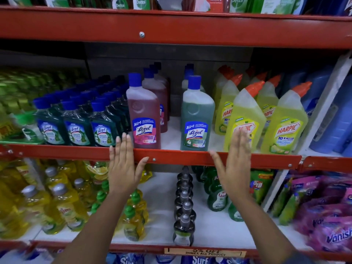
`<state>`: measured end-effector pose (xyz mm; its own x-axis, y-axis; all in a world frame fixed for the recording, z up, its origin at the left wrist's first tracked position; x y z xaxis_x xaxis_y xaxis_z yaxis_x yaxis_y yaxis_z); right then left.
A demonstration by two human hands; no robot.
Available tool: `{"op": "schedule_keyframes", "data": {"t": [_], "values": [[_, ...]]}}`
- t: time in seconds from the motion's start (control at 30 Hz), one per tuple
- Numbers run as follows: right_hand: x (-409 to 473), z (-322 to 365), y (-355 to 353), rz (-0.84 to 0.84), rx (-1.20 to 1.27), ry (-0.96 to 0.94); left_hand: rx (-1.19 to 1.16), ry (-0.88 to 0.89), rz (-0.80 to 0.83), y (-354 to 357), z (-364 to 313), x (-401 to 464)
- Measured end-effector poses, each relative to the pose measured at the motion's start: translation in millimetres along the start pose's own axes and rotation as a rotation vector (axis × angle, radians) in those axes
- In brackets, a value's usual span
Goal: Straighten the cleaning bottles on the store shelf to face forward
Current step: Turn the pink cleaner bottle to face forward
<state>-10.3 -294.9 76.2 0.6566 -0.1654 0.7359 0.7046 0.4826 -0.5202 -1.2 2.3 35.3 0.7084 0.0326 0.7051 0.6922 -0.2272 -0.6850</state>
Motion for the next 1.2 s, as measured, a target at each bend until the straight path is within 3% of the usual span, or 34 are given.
{"op": "schedule_keyframes", "data": {"t": [0.17, 0.27, 0.5, 0.73, 1.2], "values": [[-17.3, 55.1, 41.8, 0.104, -0.102, -0.186, -0.100, 0.061, 0.036, -16.0, -6.0, 7.7], [-18.8, 91.8, 63.2, 0.174, -0.020, -0.234, -0.286, 0.037, 0.000, -25.0, -11.4, 16.5], [2.9, 141.8, 93.9, 0.364, 0.435, -0.065, -0.948, -0.186, -0.052, -32.7, -9.6, 31.3], [9.6, 145.1, 105.3, 0.327, 0.558, 0.109, -1.222, -0.261, -0.042, -28.8, -4.6, 39.0], [2.3, 143.4, 91.9, 0.244, 0.524, 0.156, -1.378, -0.285, 0.073, -39.5, -23.4, 40.1]]}}
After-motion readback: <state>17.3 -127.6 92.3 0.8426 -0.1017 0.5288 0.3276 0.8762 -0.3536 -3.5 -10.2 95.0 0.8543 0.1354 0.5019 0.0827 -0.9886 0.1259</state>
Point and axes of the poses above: each hand's wrist, its own x-axis towards the middle knuckle, its own y-axis out of the palm, z = x × y, the point moved 3 cm from there along x, towards the middle knuckle, and after that the axes turned 4 degrees about y, right-handed, at the moved point
